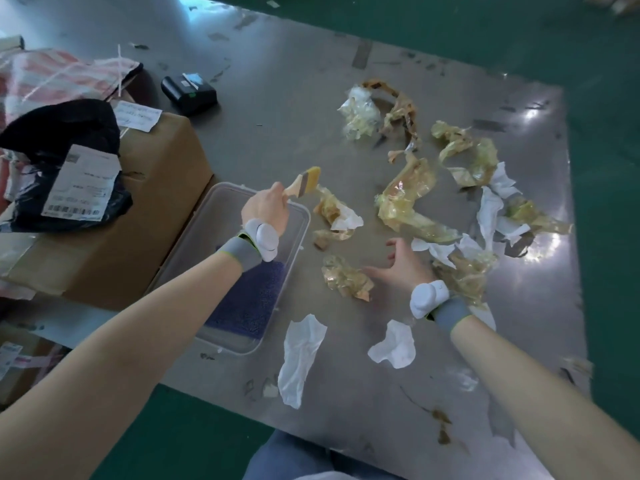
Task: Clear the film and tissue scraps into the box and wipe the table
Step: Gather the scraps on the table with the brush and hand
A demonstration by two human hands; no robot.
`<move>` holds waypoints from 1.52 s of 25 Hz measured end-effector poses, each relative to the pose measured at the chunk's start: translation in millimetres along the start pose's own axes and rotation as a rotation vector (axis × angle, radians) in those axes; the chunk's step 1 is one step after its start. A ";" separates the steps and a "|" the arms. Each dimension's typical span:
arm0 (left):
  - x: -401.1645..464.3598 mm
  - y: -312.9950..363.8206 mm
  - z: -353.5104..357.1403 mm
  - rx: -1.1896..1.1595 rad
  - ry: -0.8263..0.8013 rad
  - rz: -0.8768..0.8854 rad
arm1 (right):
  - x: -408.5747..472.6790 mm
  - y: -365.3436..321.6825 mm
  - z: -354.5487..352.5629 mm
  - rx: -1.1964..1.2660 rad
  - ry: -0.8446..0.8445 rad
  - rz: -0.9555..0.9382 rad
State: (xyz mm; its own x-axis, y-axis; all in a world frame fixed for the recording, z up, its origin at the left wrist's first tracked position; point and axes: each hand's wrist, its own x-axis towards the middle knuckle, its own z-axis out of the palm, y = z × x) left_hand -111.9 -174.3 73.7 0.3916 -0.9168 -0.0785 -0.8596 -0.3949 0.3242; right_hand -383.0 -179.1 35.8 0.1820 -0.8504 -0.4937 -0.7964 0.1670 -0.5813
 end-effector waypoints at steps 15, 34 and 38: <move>-17.9 38.8 15.8 0.503 -0.303 0.436 | 6.1 21.0 44.9 -0.092 0.047 -0.165; -108.1 9.4 29.8 0.056 -0.371 0.222 | -15.7 23.0 59.1 -0.173 -0.033 -0.334; -119.4 -4.3 32.0 -0.006 -0.341 0.182 | -26.2 20.3 53.1 -0.298 0.009 -0.339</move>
State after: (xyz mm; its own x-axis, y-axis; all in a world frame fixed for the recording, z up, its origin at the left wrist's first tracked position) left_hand -165.4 -65.1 51.6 0.1001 -0.9393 -0.3283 -0.9028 -0.2244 0.3668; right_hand -373.3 -126.9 2.6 0.4574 -0.8366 -0.3014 -0.8242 -0.2716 -0.4969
